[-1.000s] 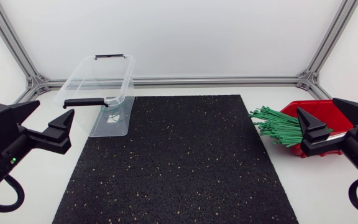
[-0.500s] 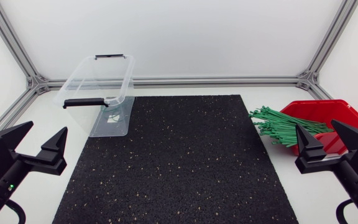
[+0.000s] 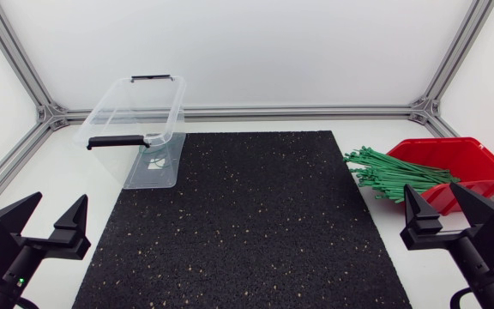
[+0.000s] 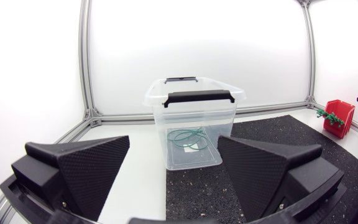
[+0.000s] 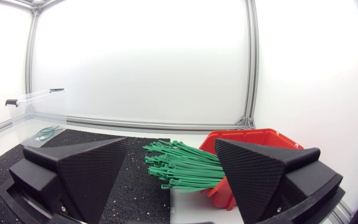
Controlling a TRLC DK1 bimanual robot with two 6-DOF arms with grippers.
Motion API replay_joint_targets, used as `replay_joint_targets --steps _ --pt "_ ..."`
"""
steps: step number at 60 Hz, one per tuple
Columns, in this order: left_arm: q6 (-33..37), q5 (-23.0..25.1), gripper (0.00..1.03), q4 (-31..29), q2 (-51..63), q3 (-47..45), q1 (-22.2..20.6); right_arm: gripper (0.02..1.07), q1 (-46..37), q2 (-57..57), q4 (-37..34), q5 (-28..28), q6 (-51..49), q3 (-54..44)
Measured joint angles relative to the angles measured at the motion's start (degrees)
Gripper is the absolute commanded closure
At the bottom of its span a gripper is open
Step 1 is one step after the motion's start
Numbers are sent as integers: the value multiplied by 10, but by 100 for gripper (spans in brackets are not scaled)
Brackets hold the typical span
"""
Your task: Take a green cable tie from the red box, thread the tail through the head to close it, then place it in the transparent bin on the left.
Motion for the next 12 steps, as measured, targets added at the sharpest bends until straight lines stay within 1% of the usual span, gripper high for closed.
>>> replay_joint_targets --steps 12 --pt "-9 2 4 2 -24 0 7 6 0 0 0 0 0 0"
